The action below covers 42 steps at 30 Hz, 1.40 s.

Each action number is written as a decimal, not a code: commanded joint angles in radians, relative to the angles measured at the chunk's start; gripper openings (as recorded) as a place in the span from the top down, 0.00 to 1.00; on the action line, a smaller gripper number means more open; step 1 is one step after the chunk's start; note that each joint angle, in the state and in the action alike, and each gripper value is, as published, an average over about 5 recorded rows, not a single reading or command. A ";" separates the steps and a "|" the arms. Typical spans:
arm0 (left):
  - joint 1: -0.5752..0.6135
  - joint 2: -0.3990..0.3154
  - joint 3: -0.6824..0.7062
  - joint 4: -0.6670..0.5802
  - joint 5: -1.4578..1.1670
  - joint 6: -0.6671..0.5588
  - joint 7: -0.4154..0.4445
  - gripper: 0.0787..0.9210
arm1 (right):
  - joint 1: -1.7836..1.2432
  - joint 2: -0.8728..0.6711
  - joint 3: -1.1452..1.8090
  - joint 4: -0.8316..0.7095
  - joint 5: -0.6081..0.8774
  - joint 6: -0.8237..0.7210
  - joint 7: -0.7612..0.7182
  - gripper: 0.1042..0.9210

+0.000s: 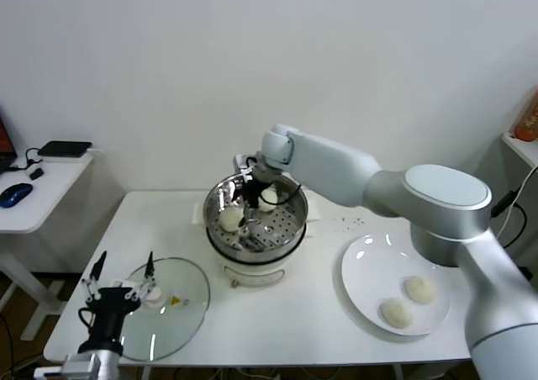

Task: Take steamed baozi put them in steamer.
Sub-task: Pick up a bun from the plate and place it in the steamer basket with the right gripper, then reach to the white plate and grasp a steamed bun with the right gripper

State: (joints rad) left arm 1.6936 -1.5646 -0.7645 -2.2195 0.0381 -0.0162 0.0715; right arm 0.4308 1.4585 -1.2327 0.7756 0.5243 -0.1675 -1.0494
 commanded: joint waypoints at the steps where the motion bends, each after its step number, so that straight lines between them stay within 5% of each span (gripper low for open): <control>1: 0.000 -0.001 0.002 0.000 0.000 0.001 0.000 0.12 | 0.118 -0.116 -0.073 0.118 0.072 0.017 -0.048 0.12; 6: 0.004 -0.002 0.002 0.002 -0.002 0.000 0.000 0.12 | 0.254 -0.229 -0.149 0.204 0.112 0.056 -0.097 0.12; 22: 0.017 0.007 0.018 -0.005 0.008 -0.007 0.001 0.12 | 0.492 -0.581 -0.289 0.531 -0.099 0.293 -0.187 0.12; 32: 0.005 0.000 0.027 -0.005 0.016 -0.004 -0.001 0.12 | 0.303 -0.811 -0.259 0.691 -0.203 0.188 -0.143 0.12; 42: 0.019 -0.011 0.032 -0.005 0.016 -0.014 0.000 0.12 | 0.101 -0.906 -0.224 0.676 -0.174 0.057 -0.070 0.12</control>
State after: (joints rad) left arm 1.7114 -1.5741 -0.7329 -2.2244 0.0533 -0.0275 0.0703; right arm 0.6627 0.6754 -1.4667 1.3916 0.3671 -0.0345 -1.1532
